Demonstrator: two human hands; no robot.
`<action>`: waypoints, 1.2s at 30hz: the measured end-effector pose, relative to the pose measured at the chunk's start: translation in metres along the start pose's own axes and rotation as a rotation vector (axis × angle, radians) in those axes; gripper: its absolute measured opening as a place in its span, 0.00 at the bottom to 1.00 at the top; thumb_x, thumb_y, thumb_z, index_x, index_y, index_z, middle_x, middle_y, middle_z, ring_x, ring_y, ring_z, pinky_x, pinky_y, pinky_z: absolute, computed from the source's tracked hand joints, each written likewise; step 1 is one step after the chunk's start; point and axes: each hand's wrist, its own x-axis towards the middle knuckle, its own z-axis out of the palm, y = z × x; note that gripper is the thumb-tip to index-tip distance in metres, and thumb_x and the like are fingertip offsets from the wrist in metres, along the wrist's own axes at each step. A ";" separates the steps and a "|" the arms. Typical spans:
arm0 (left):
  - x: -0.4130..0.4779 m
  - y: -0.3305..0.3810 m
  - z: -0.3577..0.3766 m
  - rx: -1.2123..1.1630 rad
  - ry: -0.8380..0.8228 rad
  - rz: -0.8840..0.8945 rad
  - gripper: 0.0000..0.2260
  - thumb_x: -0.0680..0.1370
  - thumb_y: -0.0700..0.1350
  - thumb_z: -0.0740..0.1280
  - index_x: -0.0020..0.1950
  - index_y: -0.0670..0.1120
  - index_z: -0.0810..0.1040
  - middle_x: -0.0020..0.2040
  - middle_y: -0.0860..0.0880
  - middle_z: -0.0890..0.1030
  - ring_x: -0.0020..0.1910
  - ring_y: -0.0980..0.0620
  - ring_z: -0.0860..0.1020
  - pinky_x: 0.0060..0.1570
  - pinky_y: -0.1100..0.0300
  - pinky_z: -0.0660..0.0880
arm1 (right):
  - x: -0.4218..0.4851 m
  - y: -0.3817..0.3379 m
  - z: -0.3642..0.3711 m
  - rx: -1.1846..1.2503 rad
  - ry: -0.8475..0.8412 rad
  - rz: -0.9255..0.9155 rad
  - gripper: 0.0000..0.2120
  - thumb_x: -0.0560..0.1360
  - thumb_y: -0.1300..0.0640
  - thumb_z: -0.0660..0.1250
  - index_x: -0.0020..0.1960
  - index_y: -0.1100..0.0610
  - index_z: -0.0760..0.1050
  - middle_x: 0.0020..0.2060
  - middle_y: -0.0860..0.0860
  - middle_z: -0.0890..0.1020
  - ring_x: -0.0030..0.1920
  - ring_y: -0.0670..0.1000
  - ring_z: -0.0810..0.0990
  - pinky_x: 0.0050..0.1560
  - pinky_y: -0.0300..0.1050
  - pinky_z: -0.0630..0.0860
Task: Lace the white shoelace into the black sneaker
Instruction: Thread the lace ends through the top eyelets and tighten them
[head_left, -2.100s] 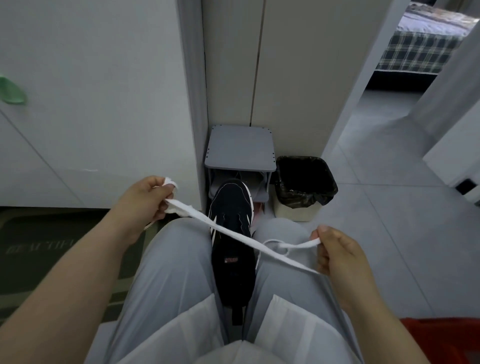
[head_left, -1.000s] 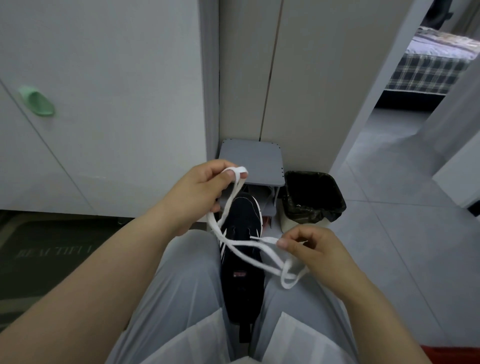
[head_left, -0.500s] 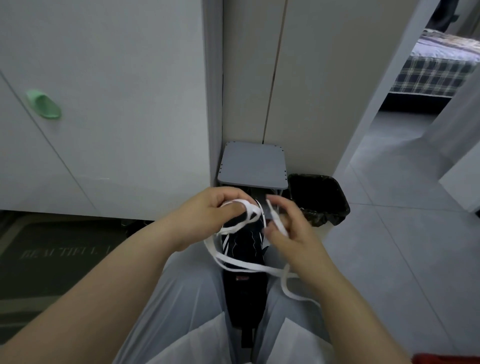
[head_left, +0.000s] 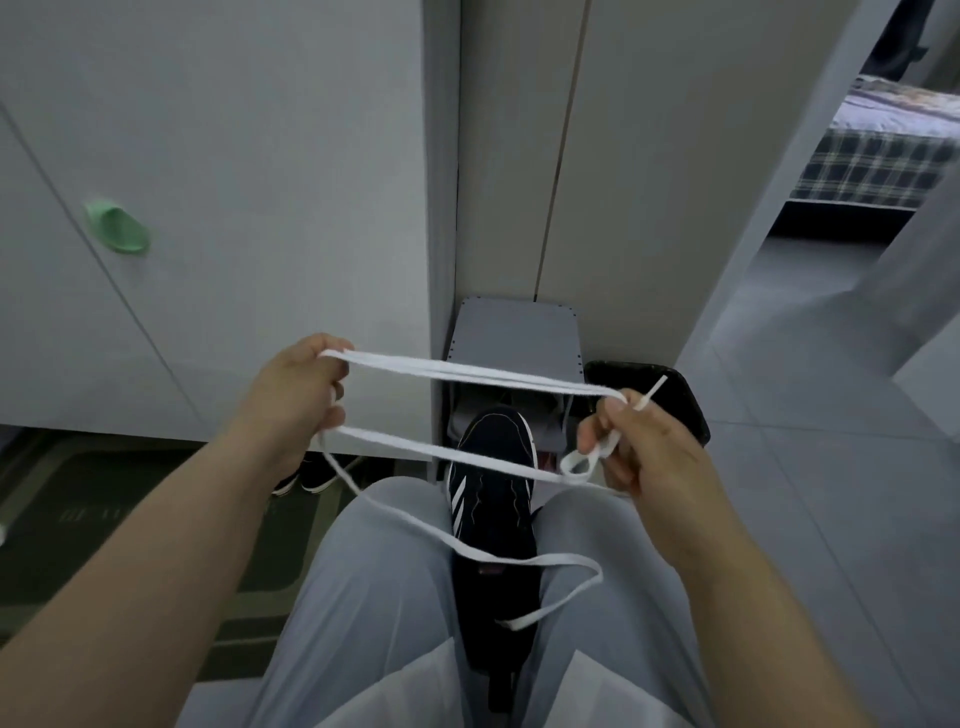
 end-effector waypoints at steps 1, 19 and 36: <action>0.001 -0.008 0.002 0.046 -0.028 -0.031 0.13 0.79 0.38 0.55 0.39 0.48 0.75 0.35 0.48 0.68 0.32 0.53 0.65 0.30 0.62 0.64 | -0.003 0.000 0.000 0.001 -0.009 0.004 0.13 0.80 0.62 0.53 0.39 0.61 0.67 0.32 0.56 0.74 0.21 0.40 0.69 0.23 0.29 0.67; 0.023 -0.044 0.033 -0.006 -0.379 -0.029 0.17 0.70 0.27 0.67 0.48 0.48 0.77 0.48 0.47 0.78 0.51 0.51 0.77 0.60 0.58 0.69 | -0.046 0.070 -0.049 -0.677 0.242 0.110 0.14 0.79 0.55 0.57 0.42 0.55 0.80 0.38 0.51 0.80 0.37 0.46 0.75 0.35 0.30 0.67; -0.098 -0.101 0.097 1.091 -0.735 1.204 0.21 0.59 0.52 0.72 0.48 0.56 0.69 0.41 0.58 0.75 0.44 0.56 0.66 0.41 0.62 0.58 | -0.057 0.062 -0.060 -0.530 0.079 0.020 0.06 0.70 0.59 0.73 0.45 0.50 0.80 0.26 0.41 0.75 0.27 0.40 0.70 0.31 0.27 0.66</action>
